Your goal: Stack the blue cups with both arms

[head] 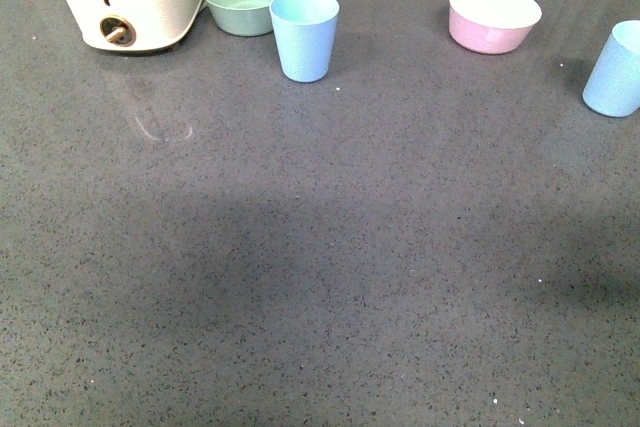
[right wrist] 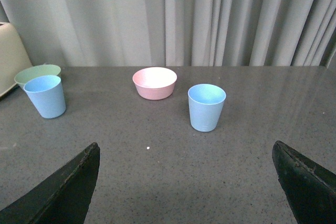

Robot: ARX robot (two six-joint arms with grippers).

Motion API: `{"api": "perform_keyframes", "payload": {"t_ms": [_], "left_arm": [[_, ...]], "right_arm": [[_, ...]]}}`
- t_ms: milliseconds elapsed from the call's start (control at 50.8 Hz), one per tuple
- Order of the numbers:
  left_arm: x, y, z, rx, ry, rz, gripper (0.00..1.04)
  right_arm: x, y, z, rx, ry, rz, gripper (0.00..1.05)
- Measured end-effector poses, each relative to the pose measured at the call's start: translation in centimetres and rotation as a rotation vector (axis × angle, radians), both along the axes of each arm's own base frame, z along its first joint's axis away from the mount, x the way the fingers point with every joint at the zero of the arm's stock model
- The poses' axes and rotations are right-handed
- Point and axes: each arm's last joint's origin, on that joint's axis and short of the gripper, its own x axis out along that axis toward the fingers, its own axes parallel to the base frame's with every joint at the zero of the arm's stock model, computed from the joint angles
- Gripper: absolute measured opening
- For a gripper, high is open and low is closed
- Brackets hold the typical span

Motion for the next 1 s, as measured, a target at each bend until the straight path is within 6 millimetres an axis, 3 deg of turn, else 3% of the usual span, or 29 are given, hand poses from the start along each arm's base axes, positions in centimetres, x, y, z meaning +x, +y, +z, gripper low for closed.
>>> {"api": "perform_keyframes", "payload": {"t_ms": [1004], "left_arm": [[0.00, 0.00, 0.01, 0.000, 0.000, 0.000, 0.96]], "right_arm": [[0.00, 0.00, 0.00, 0.000, 0.000, 0.000, 0.96]]}}
